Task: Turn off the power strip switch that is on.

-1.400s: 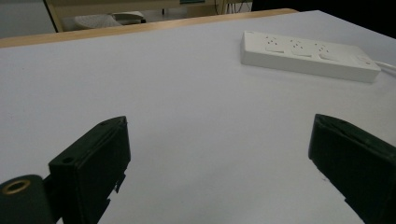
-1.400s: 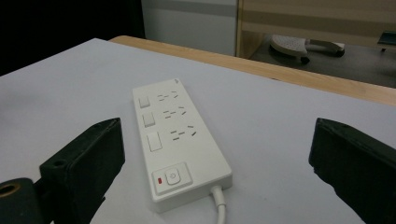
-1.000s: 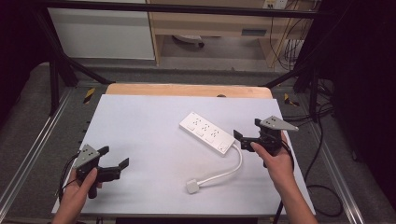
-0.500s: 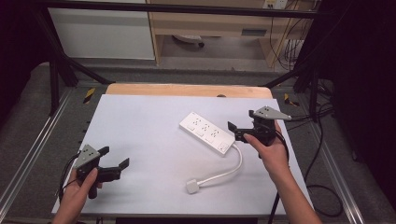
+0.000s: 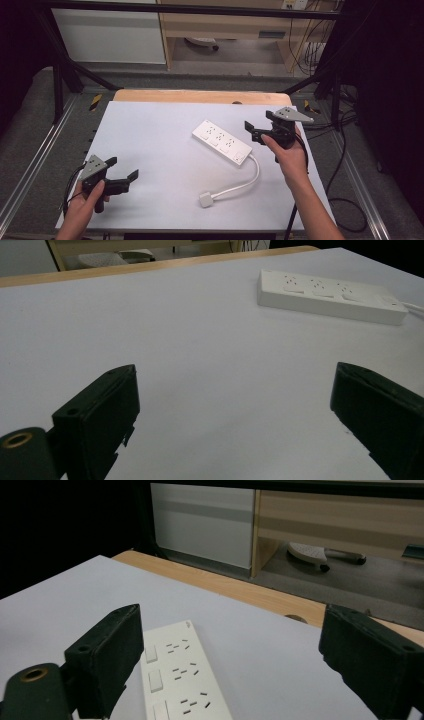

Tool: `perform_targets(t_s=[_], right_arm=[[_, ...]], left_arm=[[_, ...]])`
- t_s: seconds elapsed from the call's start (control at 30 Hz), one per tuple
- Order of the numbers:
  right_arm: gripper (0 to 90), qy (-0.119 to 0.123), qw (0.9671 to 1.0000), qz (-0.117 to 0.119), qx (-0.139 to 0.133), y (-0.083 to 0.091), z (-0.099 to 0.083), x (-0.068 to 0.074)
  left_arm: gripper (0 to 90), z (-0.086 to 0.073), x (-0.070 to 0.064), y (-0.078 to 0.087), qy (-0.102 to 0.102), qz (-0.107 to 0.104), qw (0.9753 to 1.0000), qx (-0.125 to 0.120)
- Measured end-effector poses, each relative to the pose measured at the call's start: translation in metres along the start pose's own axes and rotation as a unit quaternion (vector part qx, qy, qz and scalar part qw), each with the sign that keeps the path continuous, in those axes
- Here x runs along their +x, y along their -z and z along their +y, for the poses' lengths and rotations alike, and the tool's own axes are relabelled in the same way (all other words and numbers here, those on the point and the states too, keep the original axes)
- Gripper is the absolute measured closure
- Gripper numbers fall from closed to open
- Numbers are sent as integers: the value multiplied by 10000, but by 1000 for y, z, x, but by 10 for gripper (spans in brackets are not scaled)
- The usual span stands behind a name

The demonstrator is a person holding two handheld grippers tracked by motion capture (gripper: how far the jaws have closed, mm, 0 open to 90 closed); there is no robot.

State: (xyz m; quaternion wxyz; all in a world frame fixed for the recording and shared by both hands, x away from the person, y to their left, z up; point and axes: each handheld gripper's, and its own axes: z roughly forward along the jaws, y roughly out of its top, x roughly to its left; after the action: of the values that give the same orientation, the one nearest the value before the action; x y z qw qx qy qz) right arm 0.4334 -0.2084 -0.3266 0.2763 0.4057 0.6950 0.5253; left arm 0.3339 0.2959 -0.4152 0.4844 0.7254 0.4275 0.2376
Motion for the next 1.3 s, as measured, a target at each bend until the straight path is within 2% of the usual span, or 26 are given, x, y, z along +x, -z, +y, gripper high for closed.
perform_targets(t_s=[0.23,0.4,0.43,0.53,0.57,0.83,0.93,1.3], right_arm=[[186,32,10000,-48,-42,-3,4,1],[257,131,9999,-71,-22,-8,6,3],[316,173,9998,-87,-61,-10,6,4],[391,268,9995,-127,-131,-11,7,5],[391,268,9995,-127,-131,-11,7,5],[599,381,9990,-114,-194,-16,8,8],[706,401,9989,-55,-237,-20,8,9],[870,427,9984,165,-332,-33,8,14]], left_arm=[[55,0,0,0,-6,11,10000,5],[55,0,0,0,-4,12,10000,-4],[55,0,0,0,-5,10,10000,-1],[55,0,0,0,-6,6,10000,5],[55,0,0,0,-8,7,10000,5],[55,0,0,-1,-24,3,10000,22],[55,0,0,-1,-25,5,10000,18],[55,0,0,-1,-18,0,10000,16]])
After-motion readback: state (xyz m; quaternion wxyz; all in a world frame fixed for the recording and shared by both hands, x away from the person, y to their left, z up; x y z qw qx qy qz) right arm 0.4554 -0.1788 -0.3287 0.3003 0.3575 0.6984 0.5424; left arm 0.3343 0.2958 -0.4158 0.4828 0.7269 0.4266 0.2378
